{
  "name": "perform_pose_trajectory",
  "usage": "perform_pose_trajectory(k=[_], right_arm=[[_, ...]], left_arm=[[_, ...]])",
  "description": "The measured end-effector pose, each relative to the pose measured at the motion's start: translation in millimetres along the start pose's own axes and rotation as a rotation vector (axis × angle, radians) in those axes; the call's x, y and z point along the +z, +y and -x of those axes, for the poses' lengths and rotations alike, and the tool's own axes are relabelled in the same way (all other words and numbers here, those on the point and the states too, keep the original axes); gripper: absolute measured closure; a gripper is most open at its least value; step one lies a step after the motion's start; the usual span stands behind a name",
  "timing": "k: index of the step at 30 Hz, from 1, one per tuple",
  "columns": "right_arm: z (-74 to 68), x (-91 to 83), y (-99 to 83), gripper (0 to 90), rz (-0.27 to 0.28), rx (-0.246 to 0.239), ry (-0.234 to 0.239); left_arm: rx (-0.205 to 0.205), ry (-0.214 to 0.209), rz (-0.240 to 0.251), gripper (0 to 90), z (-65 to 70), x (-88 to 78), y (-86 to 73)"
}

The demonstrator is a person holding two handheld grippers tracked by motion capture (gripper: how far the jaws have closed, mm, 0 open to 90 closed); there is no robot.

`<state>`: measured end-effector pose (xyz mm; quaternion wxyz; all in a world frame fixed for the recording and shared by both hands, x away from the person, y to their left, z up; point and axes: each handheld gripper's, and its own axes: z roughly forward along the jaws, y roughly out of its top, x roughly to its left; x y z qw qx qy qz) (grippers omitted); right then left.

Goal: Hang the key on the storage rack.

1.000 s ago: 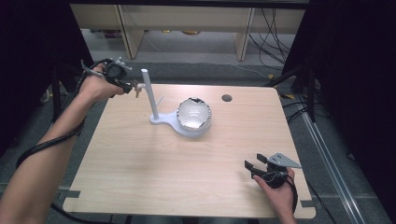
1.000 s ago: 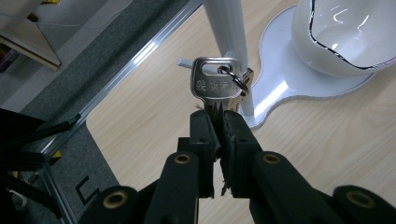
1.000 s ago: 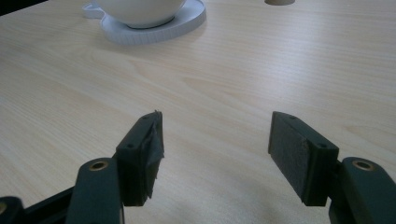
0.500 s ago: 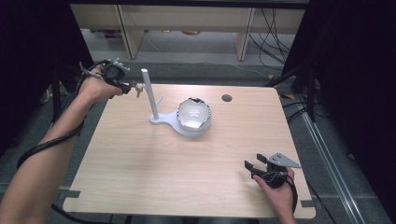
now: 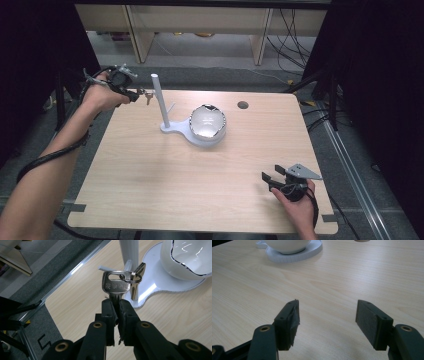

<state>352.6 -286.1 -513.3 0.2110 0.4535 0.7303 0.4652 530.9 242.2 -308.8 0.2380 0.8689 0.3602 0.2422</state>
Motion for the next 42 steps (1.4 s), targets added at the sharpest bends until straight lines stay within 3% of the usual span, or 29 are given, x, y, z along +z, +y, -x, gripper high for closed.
perform_pose_trajectory(k=[9,10,15,29,35,41,42], right_arm=[[-1.7,-0.4,0.0,36.8,-0.007,0.016,0.001],[0.5,0.3,0.3,36.8,0.004,-0.017,-0.006],[0.7,0.5,0.3,36.9,0.007,-0.025,-0.009],[-0.7,1.2,0.1,36.8,0.007,-0.01,-0.002],[-0.8,1.1,0.2,36.8,0.007,-0.005,0.001],[0.9,0.2,0.3,36.8,0.003,-0.013,0.002],[0.7,0.0,0.3,36.8,0.003,-0.013,0.0]], left_arm=[[0.0,0.004,-0.02,83.1,-1.3,1.3,-3.8],[0.004,0.006,-0.023,83.1,-1.2,1.5,-4.8],[0.004,0.005,-0.021,83.1,-0.7,2.2,-5.7],[0.02,0.005,-0.029,83.0,6.2,4.3,-8.4],[0.029,-0.004,-0.042,83.0,9.0,10.0,-10.3],[0.027,-0.008,-0.025,83.0,13.6,17.7,-9.1],[0.03,-0.01,-0.042,83.0,13.6,17.6,-7.5]])
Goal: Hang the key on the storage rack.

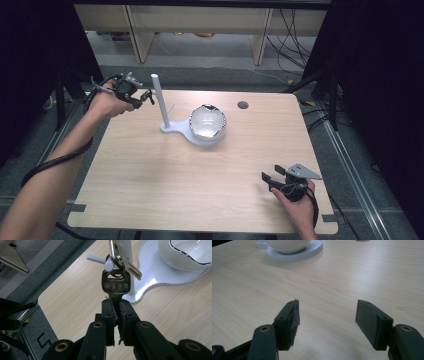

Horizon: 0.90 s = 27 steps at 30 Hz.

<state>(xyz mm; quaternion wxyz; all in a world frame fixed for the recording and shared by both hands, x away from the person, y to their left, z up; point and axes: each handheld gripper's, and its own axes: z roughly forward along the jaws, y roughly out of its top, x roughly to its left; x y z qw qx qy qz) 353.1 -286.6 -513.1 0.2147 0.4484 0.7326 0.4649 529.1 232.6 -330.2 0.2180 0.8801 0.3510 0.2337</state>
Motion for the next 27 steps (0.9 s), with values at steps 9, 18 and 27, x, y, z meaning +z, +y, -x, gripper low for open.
perform_pose_trajectory(k=[9,18,27], right_arm=[[0.3,0.3,0.1,36.7,0.001,-0.004,0.002],[-1.2,1.1,-0.2,36.8,0.003,0.006,0.004],[-0.1,0.3,0.0,36.7,0.001,-0.008,-0.004]], left_arm=[[-0.017,-0.004,0.02,82.4,0.9,1.8,-2.4],[-0.069,-0.05,0.043,77.9,3.6,0.4,-9.6],[-0.125,-0.069,0.133,60.8,10.0,-8.4,-20.3]])
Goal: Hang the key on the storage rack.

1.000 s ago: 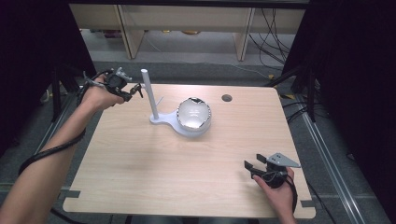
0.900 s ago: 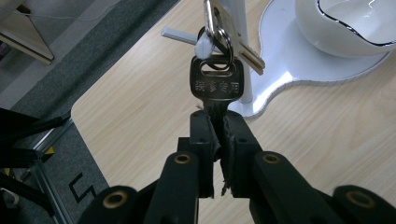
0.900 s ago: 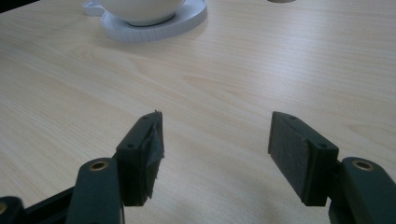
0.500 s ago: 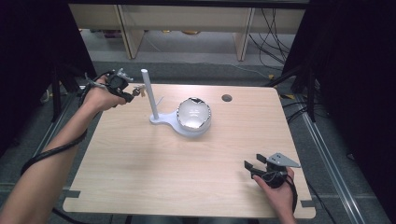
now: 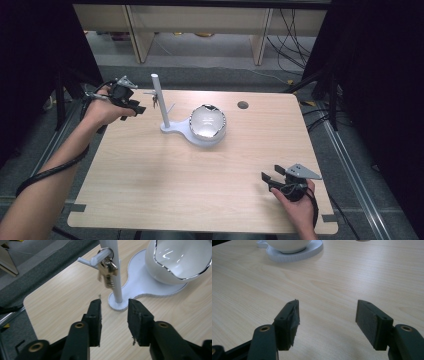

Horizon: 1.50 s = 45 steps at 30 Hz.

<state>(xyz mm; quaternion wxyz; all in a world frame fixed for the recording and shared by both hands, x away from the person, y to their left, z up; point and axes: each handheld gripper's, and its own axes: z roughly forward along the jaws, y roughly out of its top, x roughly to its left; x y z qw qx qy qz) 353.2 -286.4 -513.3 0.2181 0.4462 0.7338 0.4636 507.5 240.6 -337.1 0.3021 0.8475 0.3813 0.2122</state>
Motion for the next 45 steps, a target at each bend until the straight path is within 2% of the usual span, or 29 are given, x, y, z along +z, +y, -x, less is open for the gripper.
perform_pose_trajectory(k=[2,4,5,8,13,14,16,18,20,21,24,25,28,29,30,32,35,37,41,45], right_arm=[[-0.9,0.8,-0.3,36.7,0.004,0.012,0.005],[-1.2,0.8,-0.2,36.8,0.004,0.012,0.004],[-1.5,0.8,-0.1,36.8,0.005,0.013,0.005],[-1.1,1.3,-0.4,36.7,0.003,0.002,0.005],[-1.4,0.7,-0.2,36.7,0.007,0.012,0.004],[-0.7,0.0,0.0,36.8,-0.001,0.001,0.003],[-0.2,0.0,0.0,36.7,0.001,-0.003,-0.002],[-0.2,0.0,0.0,36.7,-0.001,0.002,-0.002],[0.0,0.2,0.0,36.8,-0.001,0.0,-0.001],[-1.7,0.9,-0.2,36.8,0.002,0.01,0.006],[-1.7,0.8,-0.2,36.8,0.002,0.008,0.005],[-1.7,0.8,-0.2,36.8,0.002,0.007,0.004],[-0.4,0.1,0.0,36.7,0.009,-0.008,-0.008],[-1.2,0.3,-0.1,36.8,0.001,0.007,0.001],[-1.4,1.0,-0.5,36.8,0.002,0.011,0.005],[-1.4,0.5,-0.4,36.7,-0.002,0.012,0.007],[-1.3,0.4,-0.3,36.7,-0.004,0.011,0.007],[-1.7,1.6,-0.4,36.7,0.005,0.022,0.019],[-1.6,2.0,-0.5,36.7,0.007,0.02,0.027],[-1.5,2.0,-0.6,36.7,0.009,0.021,0.025]], left_arm=[[-0.016,-0.005,0.023,56.5,1.3,-1.3,-3.2],[-0.018,-0.006,0.03,52.1,1.3,-2.4,-4.7],[-0.019,-0.011,0.049,50.7,2.0,-4.4,-8.2],[-0.009,-0.025,0.053,48.3,2.3,-6.7,-11.7],[0.008,-0.012,0.101,42.7,8.1,-10.6,-21.8],[0.001,-0.01,0.142,41.6,12.4,-10.9,-27.4],[-0.003,-0.012,0.159,40.8,14.7,-10.8,-30.2],[0.012,0.005,0.174,38.8,19.4,-13.3,-38.5],[0.003,0.013,0.186,38.3,21.6,-13.8,-41.0],[0.044,0.027,0.201,37.0,21.2,-15.6,-44.3],[0.046,0.029,0.209,35.9,22.8,-17.9,-48.3],[0.008,0.029,0.202,35.9,26.5,-20.2,-51.9],[-0.024,0.028,0.242,35.5,31.5,-21.7,-60.2],[-0.024,0.028,0.242,35.5,31.5,-21.7,-60.2],[-0.045,0.026,0.267,35.5,34.0,-21.7,-65.6],[-0.041,0.029,0.265,35.5,34.4,-22.6,-68.3],[-0.071,0.037,0.299,34.8,38.2,-23.3,-78.7],[-0.077,0.042,0.308,34.6,39.7,-23.3,-83.6],[-0.075,0.048,0.313,34.6,42.7,-23.3,-91.0],[-0.096,0.032,0.33,34.7,49.1,-21.9,-103.4]])
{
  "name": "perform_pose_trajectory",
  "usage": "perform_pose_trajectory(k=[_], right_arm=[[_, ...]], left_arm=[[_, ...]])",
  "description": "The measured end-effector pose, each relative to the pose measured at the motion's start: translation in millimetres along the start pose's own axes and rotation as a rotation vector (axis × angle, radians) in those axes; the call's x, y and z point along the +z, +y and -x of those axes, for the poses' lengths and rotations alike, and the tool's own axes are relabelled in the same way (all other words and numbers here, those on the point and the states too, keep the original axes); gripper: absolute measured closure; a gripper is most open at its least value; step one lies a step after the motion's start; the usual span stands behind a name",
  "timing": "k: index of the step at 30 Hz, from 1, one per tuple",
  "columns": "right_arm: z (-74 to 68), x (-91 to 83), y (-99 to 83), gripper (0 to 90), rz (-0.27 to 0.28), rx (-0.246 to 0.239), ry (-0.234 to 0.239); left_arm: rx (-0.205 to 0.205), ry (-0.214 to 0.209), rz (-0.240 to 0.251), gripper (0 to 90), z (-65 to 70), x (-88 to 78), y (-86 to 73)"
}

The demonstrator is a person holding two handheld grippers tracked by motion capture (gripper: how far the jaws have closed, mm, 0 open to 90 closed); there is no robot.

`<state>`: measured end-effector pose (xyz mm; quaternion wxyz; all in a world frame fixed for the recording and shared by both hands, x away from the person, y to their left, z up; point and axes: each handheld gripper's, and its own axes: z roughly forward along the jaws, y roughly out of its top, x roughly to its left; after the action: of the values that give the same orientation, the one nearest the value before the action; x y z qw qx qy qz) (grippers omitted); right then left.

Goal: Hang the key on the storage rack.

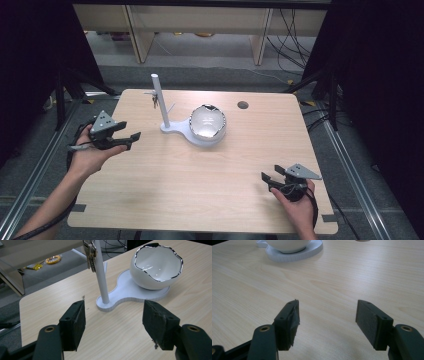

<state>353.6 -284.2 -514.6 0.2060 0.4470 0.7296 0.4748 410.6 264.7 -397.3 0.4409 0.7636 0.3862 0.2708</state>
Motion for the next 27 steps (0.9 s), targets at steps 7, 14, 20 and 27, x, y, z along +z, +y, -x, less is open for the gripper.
perform_pose_trajectory(k=[7,14,20,27], right_arm=[[-0.2,-0.4,-0.2,36.7,0.001,0.004,-0.007],[-0.5,-0.1,-0.2,36.5,-0.001,0.005,-0.007],[-0.2,-0.4,-0.1,36.4,0.0,0.003,-0.01],[-1.2,-0.6,-0.3,36.4,-0.002,0.009,-0.014]], left_arm=[[-0.046,0.016,0.045,34.7,4.4,-8.5,-18.0],[-0.07,0.029,0.047,34.7,8.4,-14.6,-38.3],[-0.132,0.036,0.072,34.2,12.6,-17.1,-57.7],[-0.189,0.052,0.082,34.2,21.6,-14.5,-90.3]])
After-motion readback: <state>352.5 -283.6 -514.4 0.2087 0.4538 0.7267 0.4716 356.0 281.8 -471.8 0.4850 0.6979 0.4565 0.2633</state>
